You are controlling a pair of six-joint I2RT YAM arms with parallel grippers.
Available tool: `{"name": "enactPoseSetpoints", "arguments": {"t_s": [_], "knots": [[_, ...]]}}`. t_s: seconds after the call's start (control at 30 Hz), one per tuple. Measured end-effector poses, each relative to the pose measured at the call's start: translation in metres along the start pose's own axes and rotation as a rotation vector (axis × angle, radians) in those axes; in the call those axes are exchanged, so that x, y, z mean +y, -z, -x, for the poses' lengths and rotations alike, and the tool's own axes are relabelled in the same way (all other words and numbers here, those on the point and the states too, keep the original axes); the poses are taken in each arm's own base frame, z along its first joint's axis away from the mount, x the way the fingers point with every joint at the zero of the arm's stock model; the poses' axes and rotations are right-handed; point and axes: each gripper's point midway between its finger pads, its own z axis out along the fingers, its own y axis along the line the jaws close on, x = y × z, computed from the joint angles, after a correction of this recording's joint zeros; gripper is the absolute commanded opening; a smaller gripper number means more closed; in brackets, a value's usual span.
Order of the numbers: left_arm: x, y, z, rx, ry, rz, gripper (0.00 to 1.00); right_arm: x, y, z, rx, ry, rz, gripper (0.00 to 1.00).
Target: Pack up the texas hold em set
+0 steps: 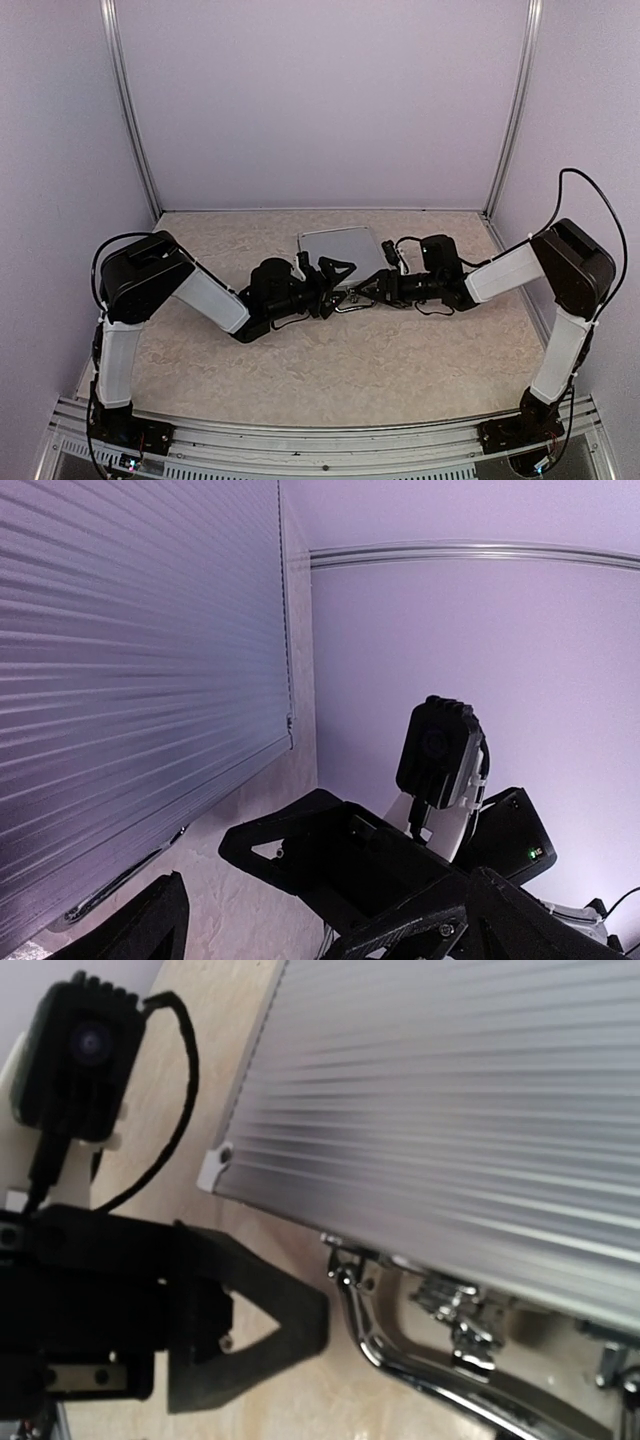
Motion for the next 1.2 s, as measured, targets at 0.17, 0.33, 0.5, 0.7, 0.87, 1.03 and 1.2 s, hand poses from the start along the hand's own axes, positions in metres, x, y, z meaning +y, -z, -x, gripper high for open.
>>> {"name": "enactPoseSetpoints", "arguments": {"t_s": [0.17,0.33,0.5,0.7,0.87,1.03,1.2], "knots": [[0.007,0.001,-0.002,0.006,0.012,0.009,0.96,0.000,-0.007,0.001,-0.001,-0.028,0.035,0.73],[0.025,0.016,-0.007,0.009,0.027,0.039,0.96,0.003,-0.013,0.008,-0.008,-0.034,0.067,0.73],[0.044,0.031,-0.008,0.008,0.039,0.081,0.96,0.004,-0.021,0.014,-0.011,-0.041,0.085,0.73],[0.039,0.035,-0.005,-0.002,0.041,0.060,0.96,0.007,-0.024,0.020,-0.015,-0.038,0.100,0.73],[0.033,0.036,-0.003,-0.005,0.038,0.043,0.96,0.012,-0.027,0.016,-0.004,-0.032,0.109,0.73],[0.027,0.037,-0.001,-0.009,0.036,0.032,0.96,0.014,-0.028,0.013,0.004,-0.024,0.113,0.73],[0.021,0.038,0.000,-0.012,0.035,0.020,0.97,0.013,-0.028,0.012,0.007,-0.019,0.110,0.73]]}}
